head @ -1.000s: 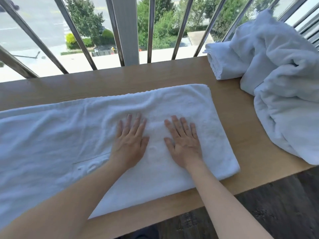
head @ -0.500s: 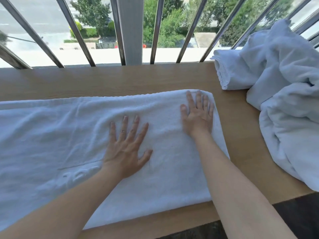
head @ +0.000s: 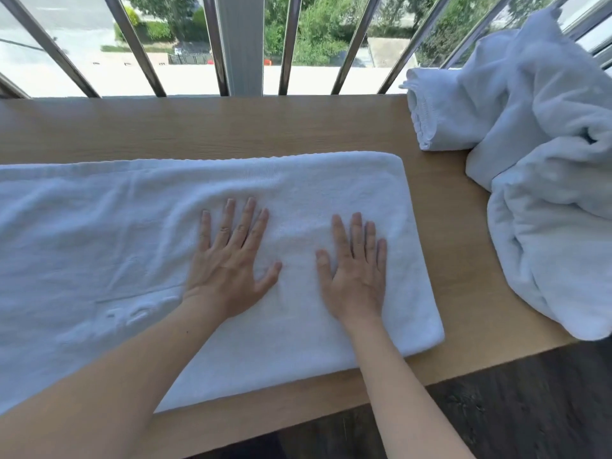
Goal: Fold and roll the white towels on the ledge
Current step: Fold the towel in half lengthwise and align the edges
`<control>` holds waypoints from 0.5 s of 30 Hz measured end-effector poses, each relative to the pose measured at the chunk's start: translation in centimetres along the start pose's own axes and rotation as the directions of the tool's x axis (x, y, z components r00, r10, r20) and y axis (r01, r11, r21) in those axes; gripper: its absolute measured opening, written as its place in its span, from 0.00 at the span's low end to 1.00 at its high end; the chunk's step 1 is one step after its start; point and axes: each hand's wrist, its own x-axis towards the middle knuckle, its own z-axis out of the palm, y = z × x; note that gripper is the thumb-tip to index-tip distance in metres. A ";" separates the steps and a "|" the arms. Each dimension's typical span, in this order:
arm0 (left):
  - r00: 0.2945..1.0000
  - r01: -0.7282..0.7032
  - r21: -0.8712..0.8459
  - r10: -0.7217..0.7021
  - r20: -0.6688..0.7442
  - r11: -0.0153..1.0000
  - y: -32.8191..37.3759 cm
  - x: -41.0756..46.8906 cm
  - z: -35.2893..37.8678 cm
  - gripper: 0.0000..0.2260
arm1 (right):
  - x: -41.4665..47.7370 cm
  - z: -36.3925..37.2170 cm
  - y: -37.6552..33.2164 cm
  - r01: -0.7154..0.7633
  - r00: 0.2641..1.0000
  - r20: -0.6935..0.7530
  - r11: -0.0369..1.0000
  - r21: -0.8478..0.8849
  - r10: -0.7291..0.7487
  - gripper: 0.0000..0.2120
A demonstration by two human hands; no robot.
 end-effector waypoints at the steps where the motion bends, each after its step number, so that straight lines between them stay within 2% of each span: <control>1: 1.000 0.000 -0.001 0.000 -0.001 1.000 0.0 0.0 0.1 0.39 | -0.4 -0.2 1.6 -0.045 0.999 0.000 0.999 -0.011 0.045 0.30; 5: 1.000 0.001 0.003 -0.001 -0.001 1.000 0.1 0.0 0.0 0.39 | -2.5 -1.0 6.4 -0.256 0.967 -0.012 0.967 0.011 0.256 0.30; 8: 1.000 0.001 0.002 -0.001 0.005 1.000 0.1 -0.1 -0.2 0.38 | -3.7 -1.6 6.8 -0.398 0.916 -0.045 0.916 0.049 0.400 0.32; 10: 1.000 -0.003 -0.007 0.003 0.006 1.000 0.1 -0.1 -0.2 0.38 | -4.6 -1.5 4.9 -0.309 0.947 -0.067 0.948 0.070 0.314 0.32; 13: 1.000 0.001 -0.008 -0.001 -0.001 1.000 0.0 -0.1 -0.2 0.38 | -6.3 0.2 1.6 -0.007 0.999 -0.041 1.000 0.022 0.008 0.30; 15: 1.000 0.001 -0.006 -0.001 -0.001 1.000 0.0 -0.1 -0.1 0.38 | -6.7 0.8 2.0 0.005 1.000 -0.018 1.000 0.003 -0.005 0.30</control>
